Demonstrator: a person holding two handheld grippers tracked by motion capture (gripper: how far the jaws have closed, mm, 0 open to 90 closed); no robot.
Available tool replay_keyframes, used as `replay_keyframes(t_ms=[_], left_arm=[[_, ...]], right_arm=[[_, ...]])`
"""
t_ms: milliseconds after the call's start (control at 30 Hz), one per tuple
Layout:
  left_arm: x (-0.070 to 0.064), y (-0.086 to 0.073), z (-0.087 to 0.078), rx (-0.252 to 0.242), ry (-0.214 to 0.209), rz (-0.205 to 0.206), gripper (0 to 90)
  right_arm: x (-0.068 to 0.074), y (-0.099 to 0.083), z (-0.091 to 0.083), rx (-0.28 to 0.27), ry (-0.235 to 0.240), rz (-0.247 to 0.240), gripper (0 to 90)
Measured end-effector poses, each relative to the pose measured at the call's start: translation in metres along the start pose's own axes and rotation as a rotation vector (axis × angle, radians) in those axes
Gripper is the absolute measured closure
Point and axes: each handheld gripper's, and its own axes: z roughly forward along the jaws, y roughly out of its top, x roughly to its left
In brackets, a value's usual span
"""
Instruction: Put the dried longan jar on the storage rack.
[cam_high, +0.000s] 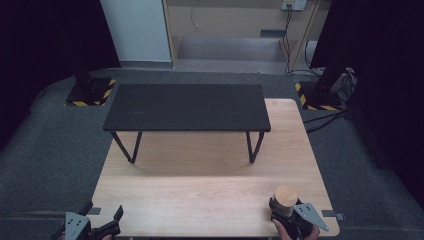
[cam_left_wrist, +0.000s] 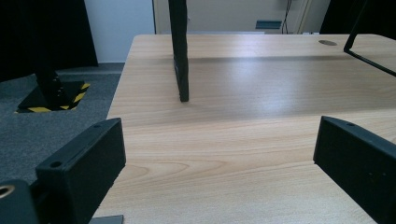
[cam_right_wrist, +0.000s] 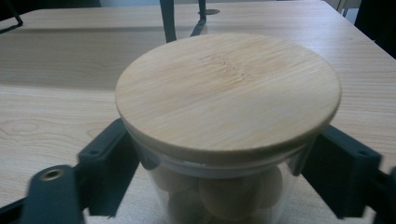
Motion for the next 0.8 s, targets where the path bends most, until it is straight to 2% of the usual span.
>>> replay_keyframes(t_ms=[33, 300, 400, 700, 800], left_arm=[[0.000, 0.000, 0.000, 0.000, 0.000, 0.000, 1.0], [0.000, 0.001, 0.000, -0.001, 0.001, 0.001, 1.0], [0.001, 0.001, -0.001, -0.003, 0.004, 0.000, 1.0], [0.002, 0.001, -0.002, -0.003, 0.001, -0.001, 1.0], [0.002, 0.001, -0.002, -0.003, -0.002, -0.002, 1.0]], right_arm=[[0.000, 0.000, 0.000, 0.000, -0.001, -0.004, 23.9], [0.005, 0.005, -0.001, 0.015, -0.021, -0.026, 25.1], [0.008, 0.007, -0.005, 0.004, -0.015, -0.033, 25.3], [0.009, 0.035, -0.022, -0.025, 0.036, -0.024, 25.4], [0.010, 0.052, -0.029, -0.038, 0.073, -0.022, 25.4]])
